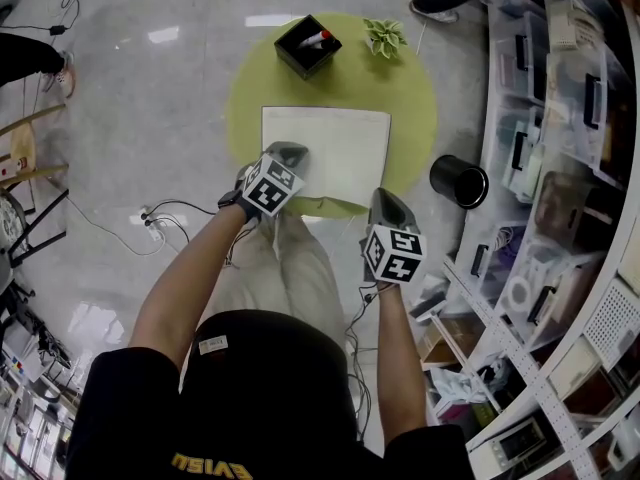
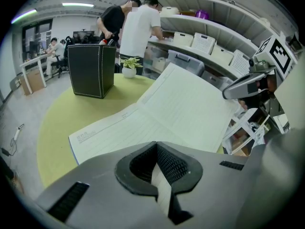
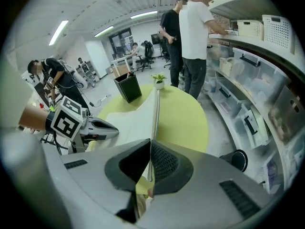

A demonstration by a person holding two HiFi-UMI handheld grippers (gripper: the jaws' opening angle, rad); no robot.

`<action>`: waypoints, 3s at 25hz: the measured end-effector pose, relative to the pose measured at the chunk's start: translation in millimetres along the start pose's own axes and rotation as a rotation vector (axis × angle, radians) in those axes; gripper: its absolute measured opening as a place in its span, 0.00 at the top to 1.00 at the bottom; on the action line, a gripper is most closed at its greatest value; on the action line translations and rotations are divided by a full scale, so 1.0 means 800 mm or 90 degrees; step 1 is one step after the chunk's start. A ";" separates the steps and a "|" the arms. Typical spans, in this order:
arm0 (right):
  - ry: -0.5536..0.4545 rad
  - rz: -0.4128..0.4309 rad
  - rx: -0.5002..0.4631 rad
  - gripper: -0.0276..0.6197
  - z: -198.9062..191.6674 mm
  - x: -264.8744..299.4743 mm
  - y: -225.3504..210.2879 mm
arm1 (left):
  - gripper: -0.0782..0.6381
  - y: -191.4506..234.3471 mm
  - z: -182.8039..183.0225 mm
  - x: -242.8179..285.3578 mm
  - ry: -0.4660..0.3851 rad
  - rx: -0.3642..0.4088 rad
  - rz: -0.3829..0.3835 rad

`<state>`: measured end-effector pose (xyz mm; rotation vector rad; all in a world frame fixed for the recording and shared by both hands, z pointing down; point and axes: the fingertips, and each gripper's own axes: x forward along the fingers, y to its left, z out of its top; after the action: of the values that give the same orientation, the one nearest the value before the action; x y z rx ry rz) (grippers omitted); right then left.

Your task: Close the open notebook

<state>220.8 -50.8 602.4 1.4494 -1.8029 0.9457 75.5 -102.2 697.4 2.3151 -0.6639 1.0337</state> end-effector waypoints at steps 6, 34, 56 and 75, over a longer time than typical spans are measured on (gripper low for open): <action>-0.004 0.005 -0.011 0.94 0.005 -0.006 0.011 | 0.88 0.001 -0.001 0.000 -0.002 -0.013 0.002; -0.011 0.014 -0.075 0.94 0.024 -0.024 0.068 | 0.88 -0.017 -0.037 -0.048 0.040 -0.010 -0.025; -0.013 0.044 -0.111 0.94 0.027 -0.029 0.109 | 0.88 -0.008 -0.069 -0.080 0.039 -0.054 -0.001; -0.014 0.067 -0.119 0.94 0.027 -0.026 0.134 | 0.88 -0.003 -0.088 -0.082 0.048 -0.079 0.007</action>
<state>119.2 -43.4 557.7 1.2648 -1.9431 0.7900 1.5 -41.7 686.0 2.1569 -0.6917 1.0493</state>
